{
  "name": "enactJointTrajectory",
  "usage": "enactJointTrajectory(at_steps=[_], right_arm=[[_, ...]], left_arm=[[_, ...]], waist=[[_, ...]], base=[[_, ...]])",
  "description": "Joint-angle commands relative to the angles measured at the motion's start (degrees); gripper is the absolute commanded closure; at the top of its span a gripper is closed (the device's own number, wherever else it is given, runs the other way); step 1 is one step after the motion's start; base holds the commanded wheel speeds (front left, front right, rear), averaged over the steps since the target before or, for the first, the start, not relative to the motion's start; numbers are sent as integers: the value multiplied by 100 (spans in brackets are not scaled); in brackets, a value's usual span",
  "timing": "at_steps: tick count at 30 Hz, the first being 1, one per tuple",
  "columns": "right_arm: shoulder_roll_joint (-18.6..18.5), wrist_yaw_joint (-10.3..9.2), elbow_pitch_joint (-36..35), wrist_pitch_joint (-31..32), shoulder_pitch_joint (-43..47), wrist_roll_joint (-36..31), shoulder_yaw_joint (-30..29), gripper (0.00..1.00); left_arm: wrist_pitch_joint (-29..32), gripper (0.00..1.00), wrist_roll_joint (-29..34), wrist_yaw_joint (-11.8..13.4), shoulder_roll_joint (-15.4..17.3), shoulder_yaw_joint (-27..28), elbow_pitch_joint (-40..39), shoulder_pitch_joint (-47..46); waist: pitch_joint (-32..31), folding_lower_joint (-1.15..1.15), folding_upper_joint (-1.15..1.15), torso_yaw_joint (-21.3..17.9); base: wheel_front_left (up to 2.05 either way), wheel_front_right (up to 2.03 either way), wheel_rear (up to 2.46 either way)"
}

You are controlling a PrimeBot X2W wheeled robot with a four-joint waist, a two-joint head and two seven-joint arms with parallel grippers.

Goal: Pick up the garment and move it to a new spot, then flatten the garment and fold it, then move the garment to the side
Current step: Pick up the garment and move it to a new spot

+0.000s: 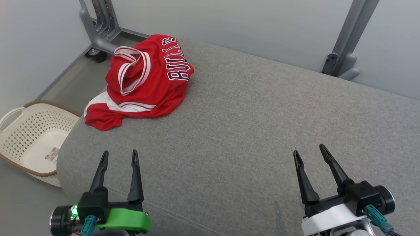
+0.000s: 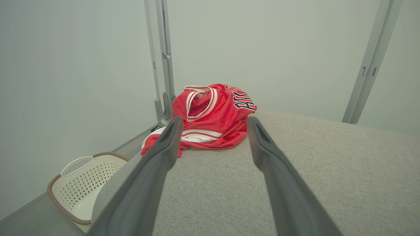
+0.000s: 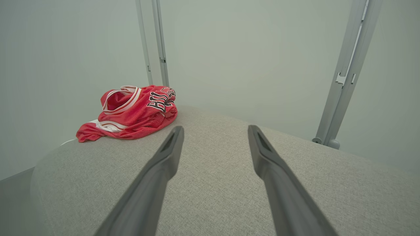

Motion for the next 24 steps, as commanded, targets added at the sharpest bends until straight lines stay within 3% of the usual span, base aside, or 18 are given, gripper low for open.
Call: enactJointTrajectory(at_steps=[1, 10, 15, 24], right_arm=[[-22, 0, 16, -27, 37, -5, 20, 0], [-24, 0, 1, -27, -76, -202, 18, 0], [-25, 0, 44, -27, -170, -356, -45, 0], [-359, 0, 119, -27, -384, -415, -263, 0]], left_arm=[[-20, 0, -13, -8, 18, 36, -7, -19], [-20, 0, 40, -18, 16, 146, 144, -633], [-20, 0, -286, 7, 16, 440, 372, -1309], [-19, 0, -816, -312, 14, 913, 1593, -2979]], waist=[[12, 0, 0, -27], [345, 0, 0, -181], [748, 0, 0, -338], [1669, 0, 0, -458]], base=[[0, 0, 0], [0, 0, 0], [0, 0, 0], [0, 0, 0]])
